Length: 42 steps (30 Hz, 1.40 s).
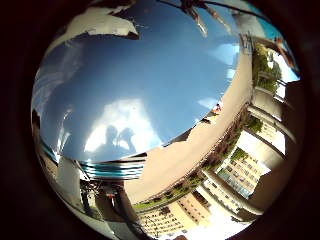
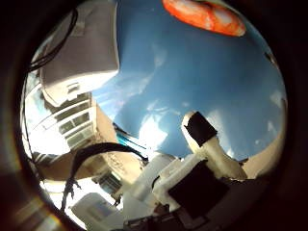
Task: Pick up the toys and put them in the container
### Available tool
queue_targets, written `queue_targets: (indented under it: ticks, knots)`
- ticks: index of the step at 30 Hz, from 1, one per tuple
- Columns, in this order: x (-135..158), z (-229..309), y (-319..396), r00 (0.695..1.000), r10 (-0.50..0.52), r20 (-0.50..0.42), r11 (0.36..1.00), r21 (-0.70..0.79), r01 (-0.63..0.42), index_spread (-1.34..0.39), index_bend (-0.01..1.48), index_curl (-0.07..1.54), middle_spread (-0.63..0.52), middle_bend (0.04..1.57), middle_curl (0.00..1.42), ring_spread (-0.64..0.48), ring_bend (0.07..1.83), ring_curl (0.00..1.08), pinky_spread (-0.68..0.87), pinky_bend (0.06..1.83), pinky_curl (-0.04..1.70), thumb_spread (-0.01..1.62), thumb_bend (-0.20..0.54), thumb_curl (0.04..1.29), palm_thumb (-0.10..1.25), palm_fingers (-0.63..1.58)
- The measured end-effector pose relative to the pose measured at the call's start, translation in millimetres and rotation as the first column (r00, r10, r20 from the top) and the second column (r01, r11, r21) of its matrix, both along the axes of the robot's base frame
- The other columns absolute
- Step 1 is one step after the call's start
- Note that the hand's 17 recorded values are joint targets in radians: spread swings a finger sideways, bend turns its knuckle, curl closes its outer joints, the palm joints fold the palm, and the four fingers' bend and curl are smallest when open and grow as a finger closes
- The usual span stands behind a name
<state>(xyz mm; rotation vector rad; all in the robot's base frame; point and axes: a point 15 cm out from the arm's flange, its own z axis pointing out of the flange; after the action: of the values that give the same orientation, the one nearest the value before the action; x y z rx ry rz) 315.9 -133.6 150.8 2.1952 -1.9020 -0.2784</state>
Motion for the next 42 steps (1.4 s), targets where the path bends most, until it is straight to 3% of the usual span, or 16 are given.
queue_targets:
  ticks: [14,23,25,27,31,36,42]
  knots:
    - [39.2,-1.0,4.8,1.0,-0.002,0.012,1.0,-0.017,0.003,-0.03,0.17,0.26,0.09,0.19,0.33,0.28,0.42,0.32,0.45,0.77,0.18,1.12,-0.024,0.38,0.69,0.16]
    - [58.4,-8.3,19.8,0.999,0.035,-0.001,0.999,-0.023,-0.035,-0.1,0.16,0.24,-0.05,0.34,0.39,0.21,0.64,0.37,0.42,0.85,0.17,1.1,-0.014,0.4,0.78,0.65]
    - [67.2,-3.9,20.9,0.999,0.054,0.004,0.998,-0.044,-0.054,-0.14,0.16,0.24,-0.08,0.39,0.41,0.18,0.7,0.38,0.41,0.89,0.18,1.09,-0.009,0.4,0.8,0.77]
    - [74.2,0.4,19.3,0.998,0.067,0.01,0.996,-0.061,-0.066,-0.23,0.15,0.22,-0.11,0.61,0.5,0.13,0.93,0.46,0.39,0.9,0.18,1.07,-0.007,0.41,0.86,1.05]
    - [81.0,7.6,18.3,0.997,0.08,0.018,0.994,-0.077,-0.078,-0.35,0.2,0.23,-0.16,0.81,0.64,0.05,1.16,0.61,0.37,0.99,0.22,1.05,-0.01,0.44,0.92,1.04]
    - [97.5,37.6,10.7,0.993,0.069,0.091,0.994,-0.086,-0.061,-0.48,0.34,0.26,-0.2,0.97,0.77,-0.02,1.24,0.69,0.31,1.29,0.31,1.04,0.005,0.51,1.02,1.12]
    - [97.1,105.2,5.2,0.986,0.029,0.166,0.997,-0.074,-0.017,-0.63,0.54,0.34,-0.22,1.09,0.89,-0.09,1.32,0.77,0.23,1.51,0.43,1.06,-0.006,0.59,1.04,1.01]
